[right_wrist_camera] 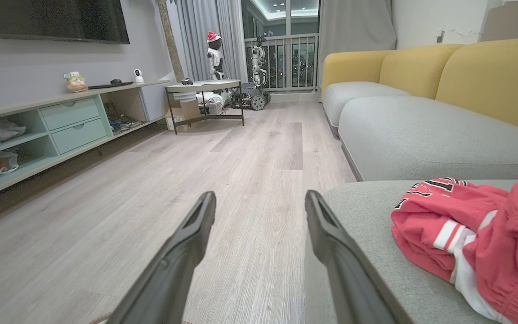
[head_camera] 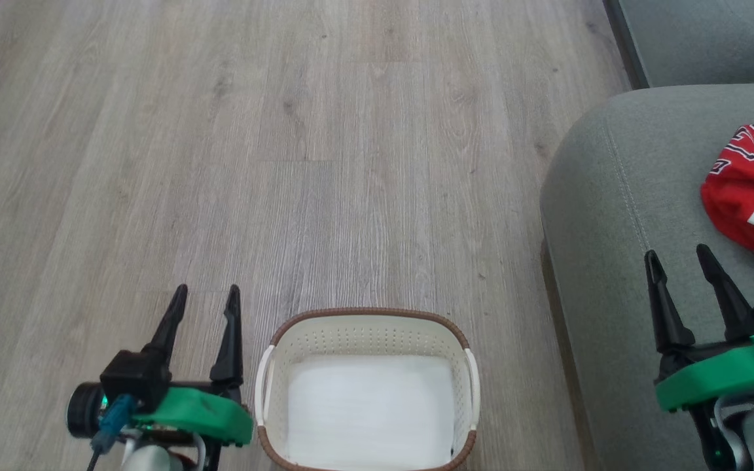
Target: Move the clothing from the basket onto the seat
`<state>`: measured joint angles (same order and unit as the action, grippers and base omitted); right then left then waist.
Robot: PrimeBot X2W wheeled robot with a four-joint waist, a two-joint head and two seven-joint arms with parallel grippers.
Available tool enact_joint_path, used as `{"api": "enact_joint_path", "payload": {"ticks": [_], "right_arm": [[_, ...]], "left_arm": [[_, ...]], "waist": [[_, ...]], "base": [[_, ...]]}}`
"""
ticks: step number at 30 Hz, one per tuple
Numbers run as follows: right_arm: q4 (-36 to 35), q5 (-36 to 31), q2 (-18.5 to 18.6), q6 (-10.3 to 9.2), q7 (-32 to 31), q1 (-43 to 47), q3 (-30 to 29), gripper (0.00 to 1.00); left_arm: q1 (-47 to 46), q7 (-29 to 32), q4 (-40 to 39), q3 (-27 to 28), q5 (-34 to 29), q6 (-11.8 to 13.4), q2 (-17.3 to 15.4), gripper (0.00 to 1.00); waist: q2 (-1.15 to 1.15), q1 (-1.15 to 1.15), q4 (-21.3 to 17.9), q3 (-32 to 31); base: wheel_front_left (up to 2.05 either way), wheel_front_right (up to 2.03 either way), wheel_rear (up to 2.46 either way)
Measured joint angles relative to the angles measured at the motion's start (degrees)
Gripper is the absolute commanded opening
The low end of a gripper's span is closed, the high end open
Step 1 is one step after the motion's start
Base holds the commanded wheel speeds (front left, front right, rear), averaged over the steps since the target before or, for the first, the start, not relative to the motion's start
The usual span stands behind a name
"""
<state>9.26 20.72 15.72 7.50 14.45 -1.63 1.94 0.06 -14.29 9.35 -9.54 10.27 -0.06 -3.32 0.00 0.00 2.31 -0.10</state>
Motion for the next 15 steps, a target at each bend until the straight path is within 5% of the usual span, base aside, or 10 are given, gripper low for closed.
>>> {"api": "enact_joint_path", "payload": {"ticks": [13, 14, 15], "right_arm": [[0.0, 0.5, -0.1, 0.0, 0.0, 0.0, 0.0, 1.0], [0.0, 0.5, -0.1, 0.0, 0.0, 0.0, 0.0, 0.0], [0.6, 0.5, -0.2, 0.01, 0.0, 0.0, 0.2, 0.0]], "left_arm": [[0.0, 0.0, 0.4, 0.9, -0.6, -1.0, 0.2, 1.0], [0.0, 0.0, 0.4, 0.9, -0.6, -1.0, 0.3, 0.0], [0.1, 0.1, 1.0, 0.8, -0.5, -1.0, 0.3, 0.0]], "waist": [[0.0, 0.0, -0.2, -0.1], [0.0, 0.0, -0.2, -0.1], [0.0, 0.0, -0.2, -0.1]], "base": [[0.0, 0.0, 0.0], [0.0, 0.0, 0.0], [0.0, 0.0, 0.0]]}}
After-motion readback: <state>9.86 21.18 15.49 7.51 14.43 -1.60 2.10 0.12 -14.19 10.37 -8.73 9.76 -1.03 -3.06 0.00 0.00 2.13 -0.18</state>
